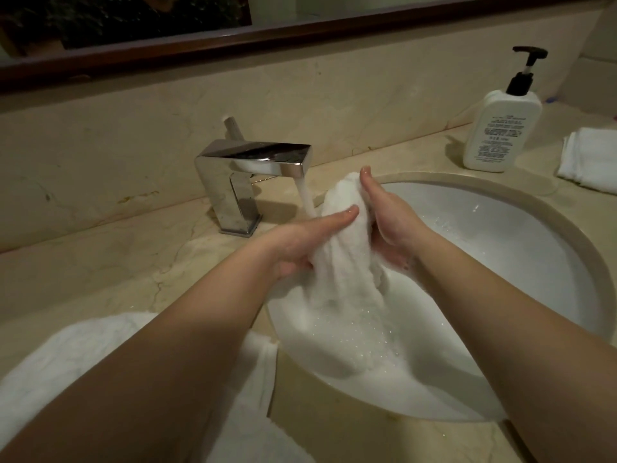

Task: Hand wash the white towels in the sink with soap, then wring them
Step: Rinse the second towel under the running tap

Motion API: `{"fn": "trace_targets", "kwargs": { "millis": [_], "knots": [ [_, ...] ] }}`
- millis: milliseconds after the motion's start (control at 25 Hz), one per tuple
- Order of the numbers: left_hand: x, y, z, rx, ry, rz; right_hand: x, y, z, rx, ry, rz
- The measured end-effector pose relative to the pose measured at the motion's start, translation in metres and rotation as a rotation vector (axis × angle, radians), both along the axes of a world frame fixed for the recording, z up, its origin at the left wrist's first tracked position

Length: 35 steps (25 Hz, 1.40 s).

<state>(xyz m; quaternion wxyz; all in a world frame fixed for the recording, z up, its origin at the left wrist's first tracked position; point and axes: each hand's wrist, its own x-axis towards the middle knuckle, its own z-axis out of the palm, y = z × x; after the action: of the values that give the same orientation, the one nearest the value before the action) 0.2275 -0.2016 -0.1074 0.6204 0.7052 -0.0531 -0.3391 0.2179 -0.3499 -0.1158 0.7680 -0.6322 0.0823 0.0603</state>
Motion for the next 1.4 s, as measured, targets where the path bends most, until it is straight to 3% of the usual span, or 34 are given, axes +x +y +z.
{"fn": "trace_targets", "kwargs": {
  "millis": [200,360,440,520,720,880,1040,1240,1320,1400],
  "knots": [
    [0.012,-0.011,-0.005,-0.256,0.207,0.285,0.001,-0.005,-0.016,0.000,0.093,0.035],
    [0.022,-0.006,-0.004,-0.398,0.313,0.536,-0.007,-0.001,-0.029,-0.233,0.113,0.167],
    [0.023,-0.006,-0.001,-0.368,0.268,0.516,-0.009,0.001,-0.028,-0.351,0.112,0.202],
    [0.024,-0.006,-0.004,-0.187,0.151,0.421,-0.012,0.000,-0.023,-0.373,0.098,0.183],
    [0.020,-0.004,-0.013,0.289,-0.153,0.249,-0.009,0.003,-0.016,-0.175,0.098,0.059],
    [0.017,-0.006,-0.019,0.035,0.037,0.146,-0.004,0.001,-0.011,0.128,0.074,-0.003],
    [0.008,-0.010,-0.015,-0.141,0.043,0.069,-0.002,-0.011,-0.010,-0.104,0.090,-0.009],
    [0.014,-0.014,-0.007,-0.378,0.083,0.381,-0.007,-0.006,-0.015,-0.002,0.101,0.224],
    [0.018,-0.009,-0.004,-0.376,0.056,0.425,-0.008,0.002,-0.019,-0.089,0.050,0.200],
    [0.016,-0.010,0.001,-0.177,-0.058,0.420,-0.008,0.008,-0.020,-0.130,0.041,0.108]
  ]
}}
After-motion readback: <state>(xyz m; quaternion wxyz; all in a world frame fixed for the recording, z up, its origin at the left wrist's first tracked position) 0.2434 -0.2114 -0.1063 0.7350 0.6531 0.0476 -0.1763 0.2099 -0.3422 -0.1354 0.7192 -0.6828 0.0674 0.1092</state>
